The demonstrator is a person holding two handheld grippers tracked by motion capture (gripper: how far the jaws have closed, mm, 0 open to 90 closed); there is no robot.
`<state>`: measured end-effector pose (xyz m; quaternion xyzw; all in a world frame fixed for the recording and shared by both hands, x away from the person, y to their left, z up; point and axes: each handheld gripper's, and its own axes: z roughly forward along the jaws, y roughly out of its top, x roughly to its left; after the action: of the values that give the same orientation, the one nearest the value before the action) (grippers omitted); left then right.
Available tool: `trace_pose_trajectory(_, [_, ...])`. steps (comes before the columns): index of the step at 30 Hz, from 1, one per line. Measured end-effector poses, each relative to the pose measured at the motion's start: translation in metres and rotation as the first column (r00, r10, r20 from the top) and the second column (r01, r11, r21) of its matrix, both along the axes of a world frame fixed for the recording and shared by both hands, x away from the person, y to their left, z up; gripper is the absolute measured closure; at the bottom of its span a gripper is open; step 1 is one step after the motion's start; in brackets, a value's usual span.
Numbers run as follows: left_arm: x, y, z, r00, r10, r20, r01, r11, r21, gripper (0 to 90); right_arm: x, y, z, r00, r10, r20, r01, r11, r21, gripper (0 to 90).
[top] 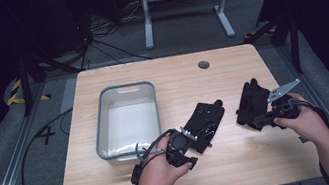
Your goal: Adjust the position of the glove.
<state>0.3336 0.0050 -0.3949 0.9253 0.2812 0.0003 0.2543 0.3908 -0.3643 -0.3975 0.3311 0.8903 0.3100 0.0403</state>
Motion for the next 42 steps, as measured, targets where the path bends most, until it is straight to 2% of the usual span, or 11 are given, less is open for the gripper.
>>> trace_pose_trajectory(2, [0.000, 0.001, 0.000, 0.9999, 0.007, -0.008, -0.007, 1.0000, 0.000, 54.0, 0.000, 0.001, 0.000, 1.0000, 0.001, -0.003, -0.001, 1.0000, 0.006, 80.1])
trace_pose_trajectory(4, [0.001, 0.004, 0.002, 0.9995, 0.024, -0.020, -0.025, 0.9993, -0.028, 57.5, 0.000, 0.002, 0.001, 1.0000, 0.005, -0.004, -0.005, 0.9999, 0.014, 80.1])
trace_pose_trajectory(7, [0.002, 0.008, 0.005, 0.9987, 0.050, 0.010, -0.050, 0.9986, -0.018, 63.2, 0.000, 0.003, 0.001, 0.9999, 0.012, -0.008, -0.012, 0.9995, 0.028, 80.2])
trace_pose_trajectory(14, [0.003, 0.013, 0.008, 0.9988, 0.047, 0.014, -0.046, 0.9979, -0.046, 64.0, 0.000, 0.007, 0.002, 0.9999, 0.009, -0.011, -0.009, 0.9991, 0.042, 79.7])
trace_pose_trajectory(19, [0.004, 0.016, 0.013, 0.9986, 0.049, 0.018, -0.048, 0.9955, -0.081, 64.8, 0.000, 0.009, 0.004, 0.9999, 0.011, -0.006, -0.011, 0.9970, 0.077, 78.6])
trace_pose_trajectory(22, [0.005, 0.019, 0.015, 0.9986, 0.052, 0.009, -0.051, 0.9916, -0.119, 64.9, 0.002, 0.013, 0.005, 0.9999, 0.016, 0.004, -0.017, 0.9957, 0.091, 78.0])
trace_pose_trajectory(29, [0.008, 0.021, 0.020, 0.9949, 0.094, 0.037, -0.087, 0.9828, -0.163, 62.6, 0.014, 0.023, 0.006, 0.9995, 0.015, 0.029, -0.018, 0.9945, 0.103, 74.6])
trace_pose_trajectory(32, [0.012, 0.018, 0.019, 0.9924, 0.114, 0.047, -0.105, 0.9809, -0.164, 62.0, 0.023, 0.028, 0.008, 0.9996, 0.007, 0.027, -0.010, 0.9937, 0.111, 74.1])
trace_pose_trajectory(33, [0.013, 0.016, 0.018, 0.9906, 0.123, 0.059, -0.113, 0.9816, -0.153, 61.3, 0.026, 0.029, 0.008, 0.9996, 0.002, 0.029, -0.005, 0.9937, 0.112, 74.0])
trace_pose_trajectory(34, [0.014, 0.013, 0.017, 0.9878, 0.136, 0.075, -0.126, 0.9841, -0.125, 60.2, 0.030, 0.031, 0.009, 0.9996, -0.003, 0.028, 0.000, 0.9942, 0.108, 73.8])
trace_pose_trajectory(42, [0.027, 0.006, 0.008, 0.9860, 0.161, 0.044, -0.154, 0.9796, -0.129, 58.8, 0.054, 0.044, 0.005, 0.9993, -0.018, 0.034, 0.015, 0.9972, 0.073, 71.2])
